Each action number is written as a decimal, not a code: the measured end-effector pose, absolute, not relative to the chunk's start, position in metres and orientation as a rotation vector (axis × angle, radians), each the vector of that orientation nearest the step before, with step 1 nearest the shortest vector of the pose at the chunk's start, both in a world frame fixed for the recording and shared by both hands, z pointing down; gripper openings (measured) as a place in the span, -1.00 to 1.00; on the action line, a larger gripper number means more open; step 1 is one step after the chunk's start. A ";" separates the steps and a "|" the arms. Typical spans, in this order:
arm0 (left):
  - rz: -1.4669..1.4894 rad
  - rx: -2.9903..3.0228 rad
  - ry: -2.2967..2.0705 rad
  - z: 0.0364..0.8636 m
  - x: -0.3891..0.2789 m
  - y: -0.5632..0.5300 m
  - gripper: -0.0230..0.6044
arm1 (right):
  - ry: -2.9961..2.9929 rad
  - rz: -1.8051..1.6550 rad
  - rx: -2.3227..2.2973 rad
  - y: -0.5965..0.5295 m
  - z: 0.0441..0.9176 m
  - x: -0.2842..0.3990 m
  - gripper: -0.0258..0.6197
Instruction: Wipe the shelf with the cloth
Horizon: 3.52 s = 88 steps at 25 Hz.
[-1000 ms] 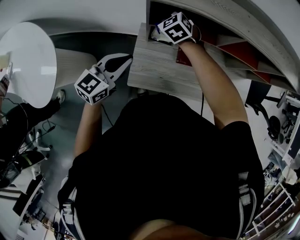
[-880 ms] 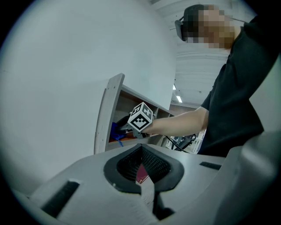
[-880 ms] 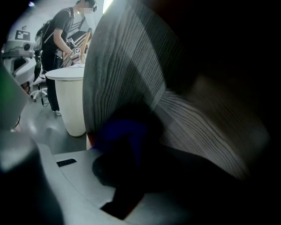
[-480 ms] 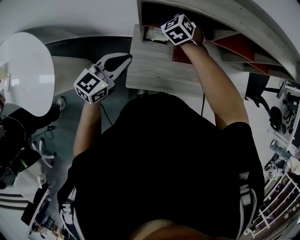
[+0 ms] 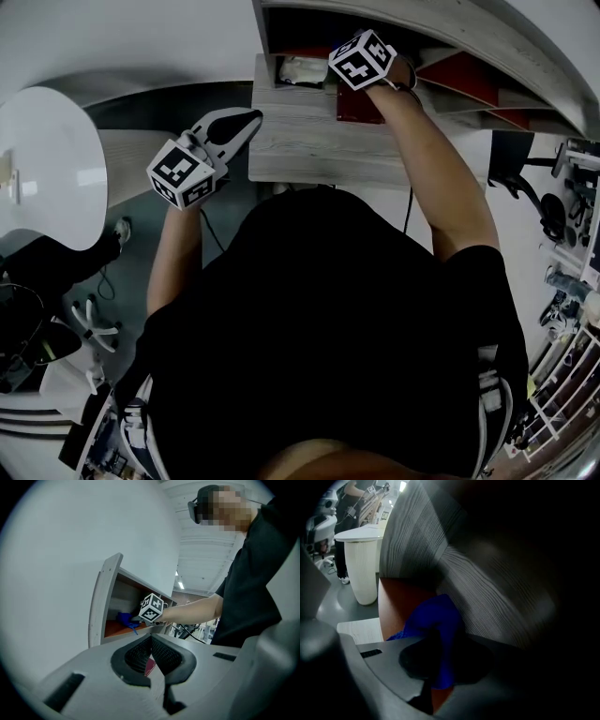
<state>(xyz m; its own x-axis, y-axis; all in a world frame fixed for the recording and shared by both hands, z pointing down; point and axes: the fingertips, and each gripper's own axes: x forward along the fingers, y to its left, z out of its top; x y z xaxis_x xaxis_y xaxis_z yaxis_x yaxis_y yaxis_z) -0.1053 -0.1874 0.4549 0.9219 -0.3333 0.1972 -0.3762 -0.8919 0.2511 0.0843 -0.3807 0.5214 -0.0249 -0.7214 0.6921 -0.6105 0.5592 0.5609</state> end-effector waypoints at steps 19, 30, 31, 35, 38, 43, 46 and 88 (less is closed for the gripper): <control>0.194 2.795 -0.452 0.454 -0.099 -0.189 -0.88 | -1.427 -0.227 1.016 -0.366 0.523 0.129 -0.76; 0.208 2.798 -0.457 0.456 -0.098 -0.186 -0.88 | -1.324 -0.283 0.963 -0.364 0.525 0.138 -0.76; 0.207 2.799 -0.460 0.456 -0.099 -0.186 -0.88 | -1.324 -0.283 0.963 -0.364 0.525 0.138 -0.76; 0.201 2.794 -0.457 0.454 -0.098 -0.187 -0.88 | -1.325 -0.288 0.967 -0.364 0.525 0.139 -0.76; 0.202 2.796 -0.461 0.453 -0.098 -0.187 -0.88 | -1.329 -0.287 0.967 -0.364 0.525 0.139 -0.76; 0.207 2.795 -0.464 0.453 -0.096 -0.186 -0.88 | -1.335 -0.296 0.966 -0.364 0.526 0.139 -0.77; 0.215 2.792 -0.465 0.455 -0.096 -0.183 -0.88 | -1.338 -0.303 0.962 -0.364 0.528 0.139 -0.77; 0.214 2.722 -0.683 0.455 -0.144 -0.152 -0.88 | -1.758 -0.162 1.014 -0.388 0.525 0.015 -0.77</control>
<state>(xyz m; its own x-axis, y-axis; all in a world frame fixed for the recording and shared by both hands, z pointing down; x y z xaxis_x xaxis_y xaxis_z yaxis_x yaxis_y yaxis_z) -0.1442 -0.1523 0.4545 0.8742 -0.4322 0.2214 -0.4811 -0.8325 0.2748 0.0146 -0.3876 0.5245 -0.0888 -0.6943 0.7142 -0.5520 0.6312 0.5449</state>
